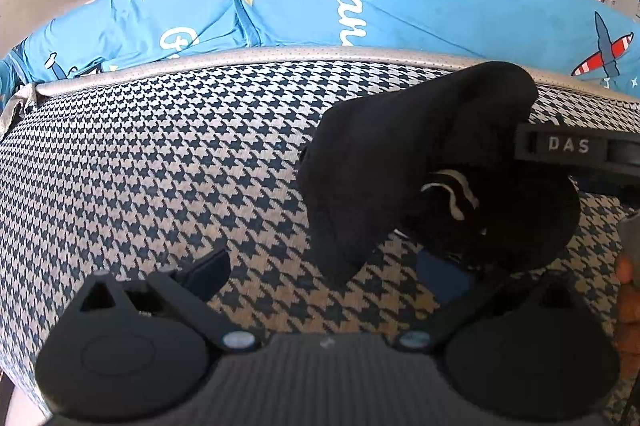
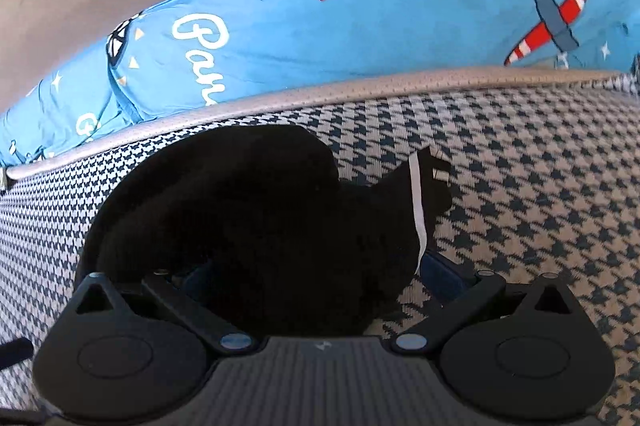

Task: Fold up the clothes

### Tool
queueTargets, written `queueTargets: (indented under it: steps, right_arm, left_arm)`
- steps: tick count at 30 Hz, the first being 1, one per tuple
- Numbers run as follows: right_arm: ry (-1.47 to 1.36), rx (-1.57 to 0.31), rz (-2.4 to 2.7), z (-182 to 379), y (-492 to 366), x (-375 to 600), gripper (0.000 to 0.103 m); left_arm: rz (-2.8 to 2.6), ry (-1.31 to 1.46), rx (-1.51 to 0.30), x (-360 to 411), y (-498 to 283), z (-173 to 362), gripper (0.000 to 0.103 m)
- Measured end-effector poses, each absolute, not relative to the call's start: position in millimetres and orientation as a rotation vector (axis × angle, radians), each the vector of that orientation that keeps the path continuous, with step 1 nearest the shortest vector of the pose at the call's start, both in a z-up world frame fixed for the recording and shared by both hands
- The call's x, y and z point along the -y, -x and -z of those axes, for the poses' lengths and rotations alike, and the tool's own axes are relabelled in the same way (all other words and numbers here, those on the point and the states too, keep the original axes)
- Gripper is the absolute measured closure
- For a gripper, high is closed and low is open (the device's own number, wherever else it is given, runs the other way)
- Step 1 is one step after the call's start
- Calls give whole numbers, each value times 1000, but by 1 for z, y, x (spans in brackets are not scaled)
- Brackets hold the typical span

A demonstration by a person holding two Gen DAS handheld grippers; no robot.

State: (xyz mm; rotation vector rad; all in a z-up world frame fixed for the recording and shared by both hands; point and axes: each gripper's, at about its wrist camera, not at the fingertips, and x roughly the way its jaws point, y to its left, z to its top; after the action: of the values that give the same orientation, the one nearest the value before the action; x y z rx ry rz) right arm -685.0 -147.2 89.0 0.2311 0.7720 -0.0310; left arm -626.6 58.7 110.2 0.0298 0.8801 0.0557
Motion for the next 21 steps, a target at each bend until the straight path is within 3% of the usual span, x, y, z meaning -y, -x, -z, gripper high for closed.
queueTargets:
  steps: [21]
  right_arm:
    - [-339, -657, -137, -134, 721, 158, 0]
  left_arm:
    - [-112, 24, -892, -76, 627, -112, 0]
